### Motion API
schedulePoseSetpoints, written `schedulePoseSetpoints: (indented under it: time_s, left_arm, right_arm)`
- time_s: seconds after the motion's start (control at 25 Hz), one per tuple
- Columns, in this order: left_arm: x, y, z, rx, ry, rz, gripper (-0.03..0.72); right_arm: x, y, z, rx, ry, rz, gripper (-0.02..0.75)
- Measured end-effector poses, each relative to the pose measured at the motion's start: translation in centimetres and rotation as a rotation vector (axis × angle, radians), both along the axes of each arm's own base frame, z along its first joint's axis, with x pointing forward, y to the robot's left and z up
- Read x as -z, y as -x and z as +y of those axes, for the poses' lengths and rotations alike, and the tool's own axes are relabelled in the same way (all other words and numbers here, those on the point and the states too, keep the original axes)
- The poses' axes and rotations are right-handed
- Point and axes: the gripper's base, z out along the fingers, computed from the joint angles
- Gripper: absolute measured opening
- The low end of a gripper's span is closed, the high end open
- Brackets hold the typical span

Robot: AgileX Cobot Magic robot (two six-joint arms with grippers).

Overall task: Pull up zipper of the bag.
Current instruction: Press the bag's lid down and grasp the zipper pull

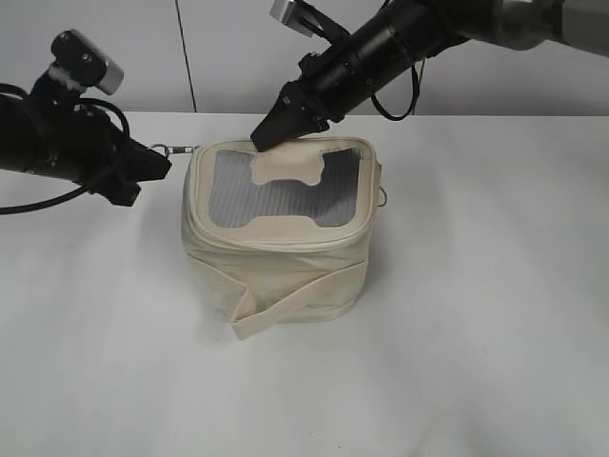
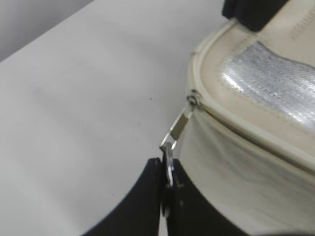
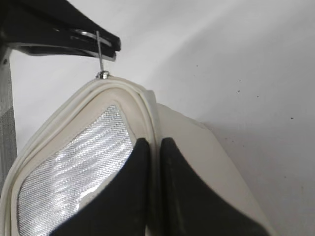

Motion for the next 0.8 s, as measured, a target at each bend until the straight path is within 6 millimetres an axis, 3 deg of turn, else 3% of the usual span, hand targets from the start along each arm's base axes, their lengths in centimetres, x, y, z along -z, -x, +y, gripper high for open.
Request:
schedulePoseSetpoints:
  time_s: [0.52,0.8]
  left_arm:
    - [-2.0,7.2,1.1,-0.047,0.053,0.040,0.008]
    - [-1.3,9.9,0.8,0.052,0.070,0.228,0.002]
  right_arm:
    - [0.0,0.1,0.2,0.049,-0.003,0.060,0.043]
    - [0.1,-0.2,0.1,0.096,0.004,0.076,0.043]
